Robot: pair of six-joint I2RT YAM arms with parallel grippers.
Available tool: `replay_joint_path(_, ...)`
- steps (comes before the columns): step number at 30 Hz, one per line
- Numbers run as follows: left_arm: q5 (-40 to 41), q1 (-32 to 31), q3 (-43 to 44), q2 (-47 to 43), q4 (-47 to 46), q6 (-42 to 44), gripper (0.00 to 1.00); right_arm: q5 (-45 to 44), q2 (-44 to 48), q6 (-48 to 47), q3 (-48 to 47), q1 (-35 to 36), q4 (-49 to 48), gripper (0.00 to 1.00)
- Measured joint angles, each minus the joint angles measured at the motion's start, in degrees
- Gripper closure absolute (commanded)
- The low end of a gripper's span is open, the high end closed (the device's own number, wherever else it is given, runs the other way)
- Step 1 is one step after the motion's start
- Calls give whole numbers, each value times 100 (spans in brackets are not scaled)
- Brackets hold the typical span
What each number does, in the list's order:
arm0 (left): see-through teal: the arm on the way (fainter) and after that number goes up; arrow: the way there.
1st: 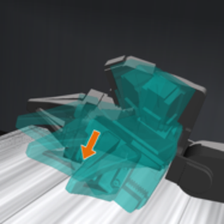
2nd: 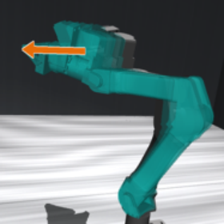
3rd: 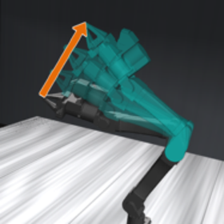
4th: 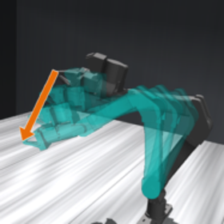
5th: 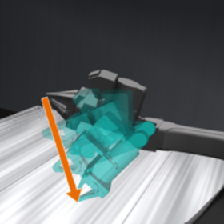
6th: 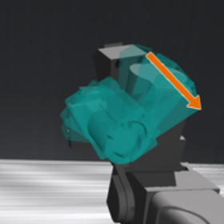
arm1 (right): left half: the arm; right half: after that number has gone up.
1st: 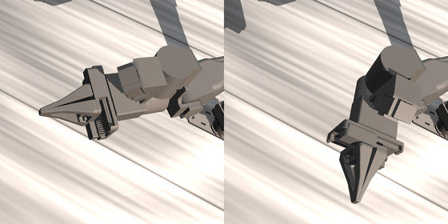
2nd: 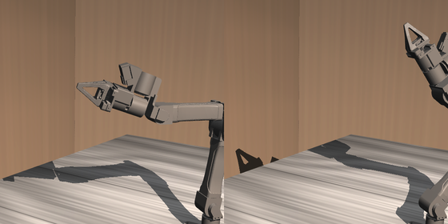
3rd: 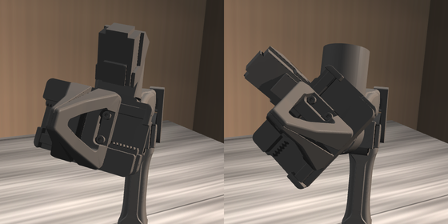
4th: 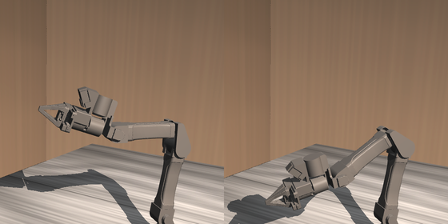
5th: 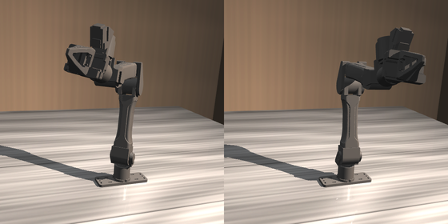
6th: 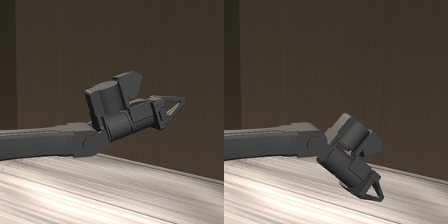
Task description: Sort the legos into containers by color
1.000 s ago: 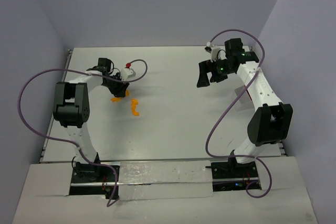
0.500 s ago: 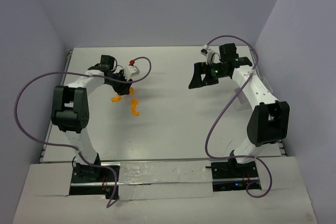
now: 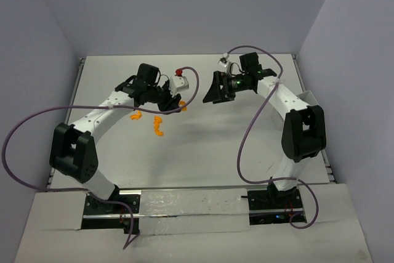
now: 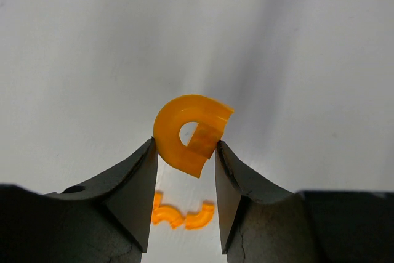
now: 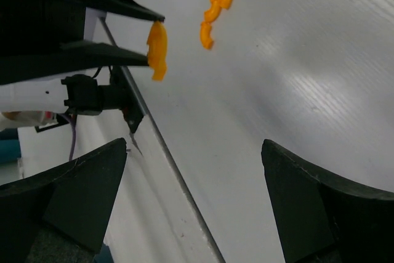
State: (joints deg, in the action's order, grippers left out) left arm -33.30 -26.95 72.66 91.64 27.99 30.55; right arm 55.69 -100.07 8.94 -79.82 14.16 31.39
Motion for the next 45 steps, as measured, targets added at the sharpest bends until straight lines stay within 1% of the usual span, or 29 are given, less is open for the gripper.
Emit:
replay_joint_path(6,-304,-302,8,-285,-327,-899,75,362,-175,442,32,312,-526,10)
replay_joint_path(12,-308,-559,37,-298,-376,-1228,76,547,-262,691,32,402,-747,16)
replay_joint_path(21,-61,-747,37,-298,-466,-1257,77,721,-319,831,82,592,-952,45)
replay_joint_path(22,-10,-749,37,-298,-490,-1255,77,739,-324,851,124,618,-980,46)
replay_joint_path(28,241,-784,-31,-298,-512,-1264,76,890,-324,982,393,694,-1202,68)
replay_joint_path(30,318,-805,-58,-298,-518,-1261,72,946,-324,1020,410,700,-1232,81)
replay_joint_path(31,359,-808,-73,-298,-522,-1259,66,962,-324,1031,409,701,-1248,87)
replay_joint_path(32,409,-811,-90,-298,-524,-1256,53,957,-324,1044,408,701,-1263,97)
replay_joint_path(33,458,-815,-98,-298,-537,-1249,45,924,-324,1042,408,697,-1270,100)
replay_joint_path(34,526,-820,-98,-298,-550,-1245,33,892,-324,1051,408,690,-1274,100)
replay_joint_path(35,627,-827,-98,-298,-562,-1260,12,885,-324,1049,408,678,-1273,100)
replay_joint_path(36,780,-831,-98,-298,-580,-1290,1,880,-322,1033,408,661,-1258,100)
replay_joint_path(38,1149,-821,-98,-298,-617,-1363,1,868,-319,877,397,593,-1097,100)
replay_joint_path(41,1684,-785,-98,-298,-627,-1431,1,601,-278,208,306,321,-369,100)
replay_joint_path(42,1814,-762,-102,-309,-635,-1463,1,434,-253,-100,229,149,-71,100)
replay_joint_path(45,2084,-681,-219,-445,-665,-1557,1,-500,-70,-1127,-12,-547,899,100)
